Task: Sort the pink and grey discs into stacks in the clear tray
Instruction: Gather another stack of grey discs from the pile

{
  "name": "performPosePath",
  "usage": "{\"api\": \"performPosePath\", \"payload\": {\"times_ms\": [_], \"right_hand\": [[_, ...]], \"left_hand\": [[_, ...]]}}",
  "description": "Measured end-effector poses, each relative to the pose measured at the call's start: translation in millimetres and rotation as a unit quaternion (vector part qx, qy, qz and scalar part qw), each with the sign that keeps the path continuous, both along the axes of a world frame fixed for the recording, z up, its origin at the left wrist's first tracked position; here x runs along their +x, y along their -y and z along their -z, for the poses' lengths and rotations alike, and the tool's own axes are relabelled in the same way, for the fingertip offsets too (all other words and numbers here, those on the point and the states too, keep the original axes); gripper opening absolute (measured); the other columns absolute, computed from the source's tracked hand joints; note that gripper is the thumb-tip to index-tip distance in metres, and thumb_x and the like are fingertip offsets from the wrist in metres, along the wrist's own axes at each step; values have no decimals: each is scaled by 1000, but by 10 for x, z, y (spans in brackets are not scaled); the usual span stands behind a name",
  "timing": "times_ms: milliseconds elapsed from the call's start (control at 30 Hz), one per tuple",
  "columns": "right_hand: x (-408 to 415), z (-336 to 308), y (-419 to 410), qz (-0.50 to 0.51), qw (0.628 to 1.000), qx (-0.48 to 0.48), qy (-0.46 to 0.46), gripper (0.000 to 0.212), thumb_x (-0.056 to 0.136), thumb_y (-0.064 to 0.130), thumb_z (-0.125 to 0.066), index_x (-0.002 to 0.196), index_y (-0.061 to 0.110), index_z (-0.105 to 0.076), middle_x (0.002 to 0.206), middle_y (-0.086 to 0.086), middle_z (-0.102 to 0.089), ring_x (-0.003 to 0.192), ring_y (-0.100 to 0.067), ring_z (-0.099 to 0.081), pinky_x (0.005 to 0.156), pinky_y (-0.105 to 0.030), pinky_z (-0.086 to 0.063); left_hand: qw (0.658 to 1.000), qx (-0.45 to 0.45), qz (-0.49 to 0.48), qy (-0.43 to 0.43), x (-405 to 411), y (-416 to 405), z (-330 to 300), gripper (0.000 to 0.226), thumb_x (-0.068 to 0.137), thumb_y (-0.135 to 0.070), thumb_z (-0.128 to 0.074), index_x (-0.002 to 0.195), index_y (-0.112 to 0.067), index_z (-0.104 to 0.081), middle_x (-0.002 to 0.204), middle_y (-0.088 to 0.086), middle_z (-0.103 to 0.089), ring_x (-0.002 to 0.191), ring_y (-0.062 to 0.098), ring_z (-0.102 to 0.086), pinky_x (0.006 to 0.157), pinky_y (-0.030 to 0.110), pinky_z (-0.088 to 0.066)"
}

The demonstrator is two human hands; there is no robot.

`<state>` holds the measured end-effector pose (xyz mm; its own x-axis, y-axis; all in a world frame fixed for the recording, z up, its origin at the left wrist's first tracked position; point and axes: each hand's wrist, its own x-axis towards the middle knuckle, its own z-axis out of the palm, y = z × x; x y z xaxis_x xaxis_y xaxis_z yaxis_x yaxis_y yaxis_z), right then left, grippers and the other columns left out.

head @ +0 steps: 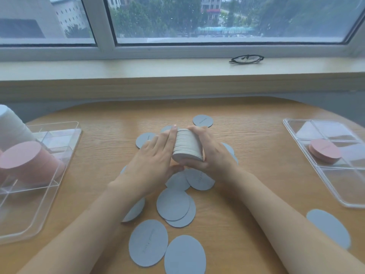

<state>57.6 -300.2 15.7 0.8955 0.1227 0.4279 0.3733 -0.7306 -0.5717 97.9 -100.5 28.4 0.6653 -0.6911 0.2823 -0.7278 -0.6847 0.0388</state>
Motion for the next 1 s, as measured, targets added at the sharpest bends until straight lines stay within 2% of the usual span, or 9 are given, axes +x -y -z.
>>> {"api": "performPosePath", "payload": {"times_ms": [100,167,267,333,433,533,667,833,1000], "right_hand": [[-139,-35,13,8,999,22,-40,86,75,55,-76,143,19,-37,136,8,-45,120,-6,-44,97,-15,-34],[-285,-74,43,24,997,48,-47,86,74,55,-77,142,22,-37,132,16,-45,114,1,-43,94,-8,-32],[-535,-139,88,37,995,80,-54,81,71,66,-69,138,32,-38,126,29,-45,113,7,-46,92,-6,-34],[-731,-145,112,35,993,92,-64,77,70,68,-67,133,36,-37,125,30,-46,116,6,-47,93,-8,-36],[-1039,-82,165,37,993,73,-91,76,70,71,-65,134,41,-35,126,26,-46,117,1,-47,98,-19,-39],[-1297,19,233,49,991,45,-113,82,73,69,-64,142,35,-34,130,21,-43,122,-6,-44,107,-33,-37],[-1500,70,243,53,990,46,-126,90,79,67,-58,152,26,-26,144,10,-38,137,-4,-33,116,-28,-27],[-1489,49,78,70,983,93,-144,95,77,70,-48,154,24,-20,146,15,-28,138,6,-21,106,-1,-11],[-1436,48,89,74,986,76,-132,94,73,68,-58,150,25,-29,133,15,-35,128,0,-33,108,-21,-25]], "left_hand": [[999,30,10,-31,-107,28,-137,101,89,-68,-36,159,-10,9,162,2,-18,142,23,-31,113,33,-27],[994,9,22,-111,-207,60,-214,101,92,-67,-41,158,-18,16,163,-6,-7,146,14,-18,113,23,-18],[965,-109,57,-234,-372,107,-224,96,92,-56,-57,160,-28,5,151,-21,-16,138,2,-26,104,17,-25],[943,-156,71,-285,-490,131,-185,90,92,-51,-62,160,-32,-7,139,-27,-23,130,-3,-33,106,23,-34],[939,-168,86,-286,-706,184,-66,83,94,-49,-63,159,-30,-17,143,-20,-30,129,5,-42,108,34,-41],[938,-175,74,-291,-992,271,36,80,96,-35,-64,159,-25,-17,146,-16,-30,126,1,-40,103,25,-38],[940,-197,63,-270,-1233,372,111,80,96,-25,-63,160,-20,-15,151,-11,-24,135,9,-39,110,32,-38],[945,-167,63,-274,-1313,392,143,82,102,-34,-52,161,-21,4,155,-14,-12,140,15,-32,115,32,-32],[955,-120,55,-266,-1333,413,137,88,101,-43,-51,160,-20,10,161,-5,-10,143,20,-25,117,34,-23]]}}
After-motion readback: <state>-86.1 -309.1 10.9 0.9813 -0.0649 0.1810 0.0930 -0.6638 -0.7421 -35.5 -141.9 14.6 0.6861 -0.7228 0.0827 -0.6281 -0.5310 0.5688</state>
